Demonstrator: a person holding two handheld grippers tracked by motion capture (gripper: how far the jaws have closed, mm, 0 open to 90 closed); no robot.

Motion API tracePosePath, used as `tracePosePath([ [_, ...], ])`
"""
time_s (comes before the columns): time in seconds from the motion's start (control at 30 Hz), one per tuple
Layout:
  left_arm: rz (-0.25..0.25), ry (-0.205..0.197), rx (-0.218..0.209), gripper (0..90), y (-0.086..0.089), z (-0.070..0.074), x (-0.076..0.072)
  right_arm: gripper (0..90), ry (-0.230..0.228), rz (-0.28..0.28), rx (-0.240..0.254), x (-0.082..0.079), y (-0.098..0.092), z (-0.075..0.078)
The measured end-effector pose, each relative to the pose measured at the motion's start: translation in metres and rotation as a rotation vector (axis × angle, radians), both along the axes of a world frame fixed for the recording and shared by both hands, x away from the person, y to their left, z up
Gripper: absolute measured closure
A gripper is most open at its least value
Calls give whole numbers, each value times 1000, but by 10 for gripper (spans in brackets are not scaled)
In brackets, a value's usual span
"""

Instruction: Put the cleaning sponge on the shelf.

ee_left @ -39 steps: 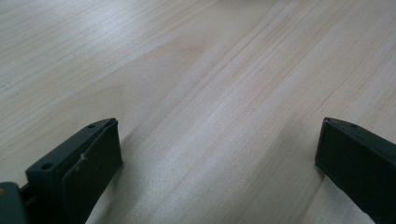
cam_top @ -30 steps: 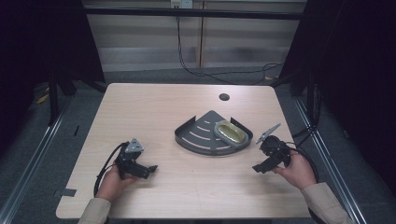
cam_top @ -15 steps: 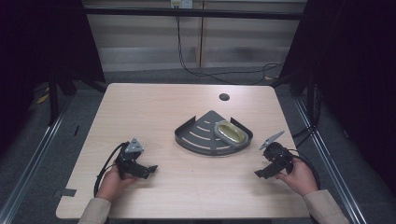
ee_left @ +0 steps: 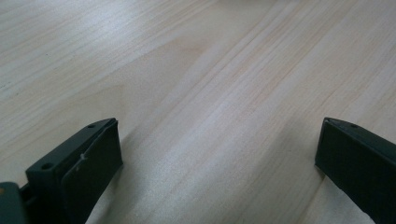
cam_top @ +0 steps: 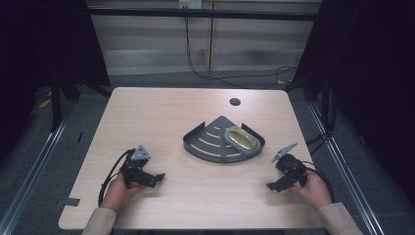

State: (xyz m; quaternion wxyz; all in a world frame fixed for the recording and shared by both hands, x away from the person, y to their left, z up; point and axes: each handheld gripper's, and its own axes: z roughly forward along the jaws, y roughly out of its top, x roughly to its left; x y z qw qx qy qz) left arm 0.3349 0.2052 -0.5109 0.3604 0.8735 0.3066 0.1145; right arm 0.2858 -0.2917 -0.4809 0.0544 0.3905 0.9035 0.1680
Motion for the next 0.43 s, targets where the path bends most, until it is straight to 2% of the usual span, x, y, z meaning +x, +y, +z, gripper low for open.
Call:
tracePosePath([
  [0.33, 0, 0, 0, 0, 0, 0, 0, 143, -31, 19, 20, -3, -2, -2],
  [0.43, 0, 0, 0, 0, 0, 0, 0, 148, -28, 9, 23, -4, -2, -2],
])
